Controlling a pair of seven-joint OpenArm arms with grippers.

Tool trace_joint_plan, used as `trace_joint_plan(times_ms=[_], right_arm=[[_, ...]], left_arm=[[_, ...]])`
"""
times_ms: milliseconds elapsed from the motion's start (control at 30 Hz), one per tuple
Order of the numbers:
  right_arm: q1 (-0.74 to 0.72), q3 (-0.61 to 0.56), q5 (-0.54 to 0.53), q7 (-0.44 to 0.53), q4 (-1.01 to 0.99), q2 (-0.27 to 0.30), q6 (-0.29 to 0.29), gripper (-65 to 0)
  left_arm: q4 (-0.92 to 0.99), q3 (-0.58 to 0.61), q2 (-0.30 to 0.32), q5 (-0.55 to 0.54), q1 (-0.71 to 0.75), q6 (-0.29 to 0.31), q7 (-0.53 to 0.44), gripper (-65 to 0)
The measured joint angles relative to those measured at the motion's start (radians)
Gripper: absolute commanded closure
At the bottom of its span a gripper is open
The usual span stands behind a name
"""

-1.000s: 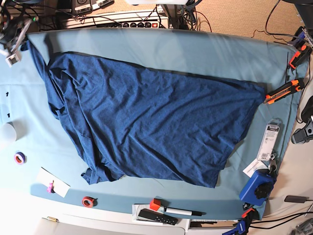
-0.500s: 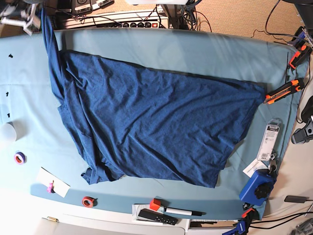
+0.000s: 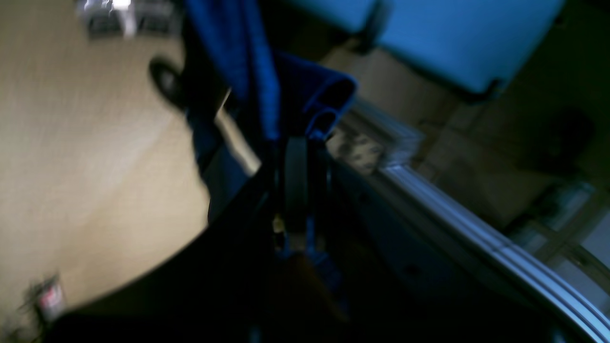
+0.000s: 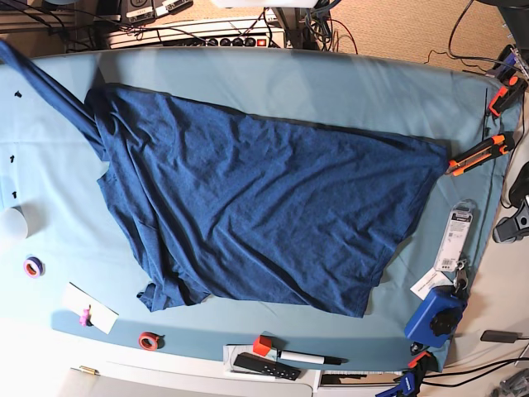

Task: Layout the t-shirt on the table in an organized manner, then fold the t-shirt properly
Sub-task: 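Carry the held corner with the right gripper over the shirt toward its middle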

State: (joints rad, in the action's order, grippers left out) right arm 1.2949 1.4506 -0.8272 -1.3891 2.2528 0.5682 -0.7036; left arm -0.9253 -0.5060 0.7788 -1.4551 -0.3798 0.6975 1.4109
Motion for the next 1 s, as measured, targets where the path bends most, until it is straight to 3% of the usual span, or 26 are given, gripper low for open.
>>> trace_joint_plan(times_ms=[167,233,367,467,633,933,1000], right_arm=[[0.002,0.019,0.052,0.002,-0.048,-0.003,0.0,0.0],[0.002,0.019,0.068,-0.004,-0.077,-0.003,0.0,0.0],[0.001,0.019,0.061,0.004,-0.116,-0.025,0.0,0.0],[-0.002,0.019,-0.024,-0.002,-0.137,-0.124,0.003,0.0],[-0.005,0.018,-0.037,-0.005,-0.162,-0.245,0.002,0.0],[-0.006,0.018,-0.048,-0.006,-0.24,-0.267,0.003,0.0],[-0.003,-0.033,-0.061,-0.006,-0.243,-0.264,0.003,0.0]], left_arm=[[-0.066,-0.003,0.169,-0.001,-0.029,-0.002,0.0,-33.0],[-0.072,-0.007,0.206,-0.012,-0.034,-0.002,-0.015,-33.0],[-0.067,0.001,0.194,-0.001,-0.016,-0.011,0.001,-33.0],[-0.067,0.001,0.197,-0.001,-0.009,-0.009,0.003,-33.0],[-0.066,0.001,0.195,-0.001,-0.009,-0.009,0.003,-33.0],[-0.066,0.001,0.194,-0.002,-0.011,-0.009,0.003,-33.0],[-0.066,0.001,0.194,-0.002,-0.011,-0.009,0.003,-33.0]])
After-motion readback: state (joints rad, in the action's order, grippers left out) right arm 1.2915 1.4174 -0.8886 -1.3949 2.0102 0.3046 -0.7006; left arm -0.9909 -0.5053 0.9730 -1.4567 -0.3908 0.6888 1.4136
